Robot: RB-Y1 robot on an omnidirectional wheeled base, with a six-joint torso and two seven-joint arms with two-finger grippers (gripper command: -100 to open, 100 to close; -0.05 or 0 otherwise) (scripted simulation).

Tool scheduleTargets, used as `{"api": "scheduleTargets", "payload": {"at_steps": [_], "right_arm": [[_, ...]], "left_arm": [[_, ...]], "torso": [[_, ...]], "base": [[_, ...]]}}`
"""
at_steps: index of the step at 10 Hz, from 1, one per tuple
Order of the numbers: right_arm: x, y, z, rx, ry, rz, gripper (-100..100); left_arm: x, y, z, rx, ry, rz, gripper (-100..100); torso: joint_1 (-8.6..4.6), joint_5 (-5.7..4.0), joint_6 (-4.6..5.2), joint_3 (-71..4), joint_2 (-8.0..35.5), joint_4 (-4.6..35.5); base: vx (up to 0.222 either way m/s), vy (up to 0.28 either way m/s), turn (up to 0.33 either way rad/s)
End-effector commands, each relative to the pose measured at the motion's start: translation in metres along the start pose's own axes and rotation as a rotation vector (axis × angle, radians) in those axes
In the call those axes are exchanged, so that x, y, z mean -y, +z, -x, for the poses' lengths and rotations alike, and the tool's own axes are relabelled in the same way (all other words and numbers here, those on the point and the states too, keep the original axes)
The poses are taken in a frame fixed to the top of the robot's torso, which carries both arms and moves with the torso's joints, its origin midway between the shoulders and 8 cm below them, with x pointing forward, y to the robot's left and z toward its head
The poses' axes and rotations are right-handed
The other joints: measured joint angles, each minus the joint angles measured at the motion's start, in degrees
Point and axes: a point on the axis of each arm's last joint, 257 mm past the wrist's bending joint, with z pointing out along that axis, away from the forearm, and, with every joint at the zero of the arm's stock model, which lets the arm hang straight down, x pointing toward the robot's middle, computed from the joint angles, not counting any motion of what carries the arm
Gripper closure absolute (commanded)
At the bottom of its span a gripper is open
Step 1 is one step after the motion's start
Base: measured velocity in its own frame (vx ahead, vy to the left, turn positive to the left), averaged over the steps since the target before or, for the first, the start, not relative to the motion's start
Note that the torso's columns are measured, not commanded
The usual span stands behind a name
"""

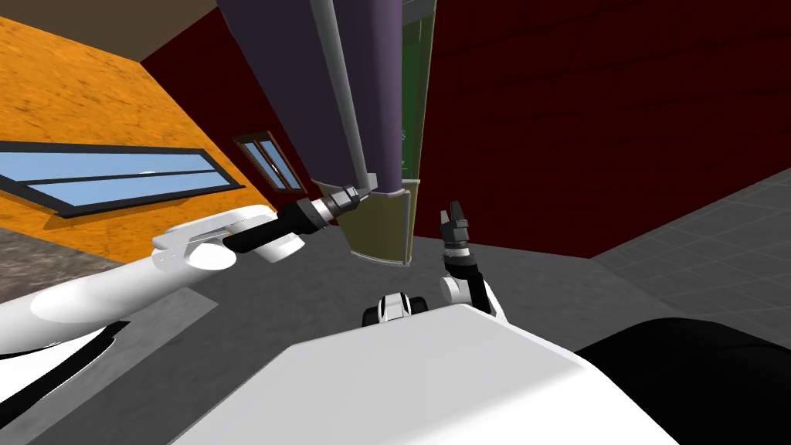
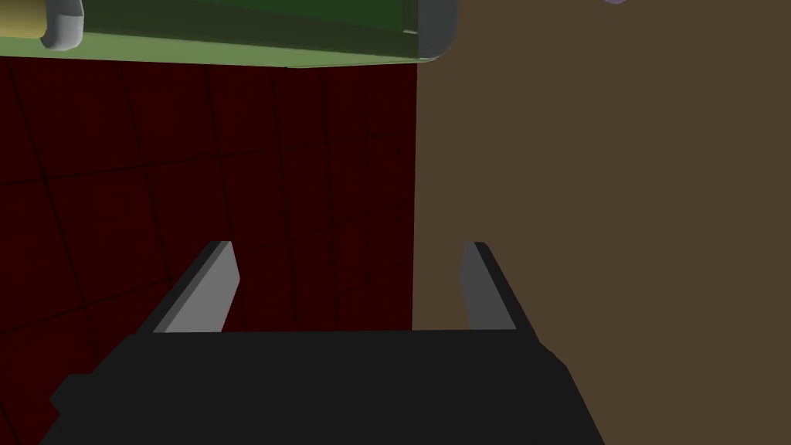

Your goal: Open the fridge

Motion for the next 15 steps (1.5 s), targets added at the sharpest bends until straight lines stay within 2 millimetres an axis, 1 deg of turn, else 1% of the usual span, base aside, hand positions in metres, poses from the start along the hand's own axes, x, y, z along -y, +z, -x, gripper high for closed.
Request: {"api": "scheduleTargets", "payload": {"at_steps": [1, 2, 3, 4, 6, 7, 8, 9, 10, 11, 13, 14, 15], "right_arm": [[0.0, 0.0, 0.0, 0.0, 0.0, 0.0, 0], [0.0, 0.0, 0.0, 0.0, 0.0, 0.0, 0], [0.0, 0.0, 0.0, 0.0, 0.0, 0.0, 0], [0.0, 0.0, 0.0, 0.0, 0.0, 0.0, 0], [0.0, 0.0, 0.0, 0.0, 0.0, 0.0, 0], [0.0, 0.0, 0.0, 0.0, 0.0, 0.0, 0], [0.0, 0.0, 0.0, 0.0, 0.0, 0.0, 0], [0.0, 0.0, 0.0, 0.0, 0.0, 0.0, 0], [0.0, 0.0, 0.0, 0.0, 0.0, 0.0, 0], [0.0, 0.0, 0.0, 0.0, 0.0, 0.0, 0], [0.0, 0.0, 0.0, 0.0, 0.0, 0.0, 0], [0.0, 0.0, 0.0, 0.0, 0.0, 0.0, 0], [0.0, 0.0, 0.0, 0.0, 0.0, 0.0, 0]], "left_arm": [[0.029, -0.001, -0.017, -0.042, -0.002, -0.067, 100], [0.029, -0.001, -0.017, -0.042, -0.002, -0.067, 100], [0.044, -0.003, -0.026, -0.063, -0.003, -0.1, 100], [0.044, -0.003, -0.026, -0.063, -0.003, -0.1, 100], [0.072, -0.008, -0.043, -0.106, -0.007, -0.166, 100], [0.072, -0.008, -0.043, -0.106, -0.007, -0.166, 100], [0.086, -0.011, -0.052, -0.128, -0.008, -0.198, 100], [0.1, -0.015, -0.06, -0.15, -0.011, -0.23, 100], [0.1, -0.015, -0.06, -0.15, -0.011, -0.23, 100], [0.114, -0.019, -0.069, -0.172, -0.013, -0.263, 100], [0.114, -0.019, -0.069, -0.172, -0.013, -0.263, 100], [0.127, -0.024, -0.078, -0.195, -0.015, -0.294, 100], [0.14, -0.03, -0.087, -0.218, -0.018, -0.326, 100]], "torso": [[0.16, -0.04, 0.12, 0.0, 0.0, -0.1], [0.55, 0.11, 0.09, 0.1, 0.0, 0.0], [0.55, 0.18, -0.02, 0.0, 0.1, 0.0], [0.71, 0.21, -0.05, -0.1, 0.0, 0.0], [0.72, 0.21, -0.06, -0.2, -0.2, 0.0], [0.83, 0.26, -0.04, -0.2, -0.1, 0.1], [0.64, 0.25, -0.1, -0.3, -0.2, 0.1], [0.73, 0.25, -0.1, -0.3, -0.2, 0.1], [0.79, 0.27, -0.05, -0.3, -0.1, 0.2], [0.61, 0.25, -0.05, -0.4, -0.1, 0.2], [0.58, 0.25, -0.05, -0.5, -0.2, 0.2], [0.32, 0.18, -0.06, -0.5, -0.2, 0.2], [0.47, 0.17, 0.01, -0.4, -0.2, 0.2]], "base": [[0.028, 0.294, -0.013], [0.01, 0.247, -0.033], [-0.003, 0.266, 0.009], [-0.025, 0.224, -0.004], [-0.003, 0.289, 0.007], [0.017, 0.251, -0.02], [-0.006, 0.261, 0.016], [-0.005, 0.299, 0.017], [0.022, 0.249, -0.011], [0.042, 0.257, 0.002], [-0.004, 0.162, -0.005], [0.006, 0.132, 0.032], [0.019, 0.234, 0.011]]}}
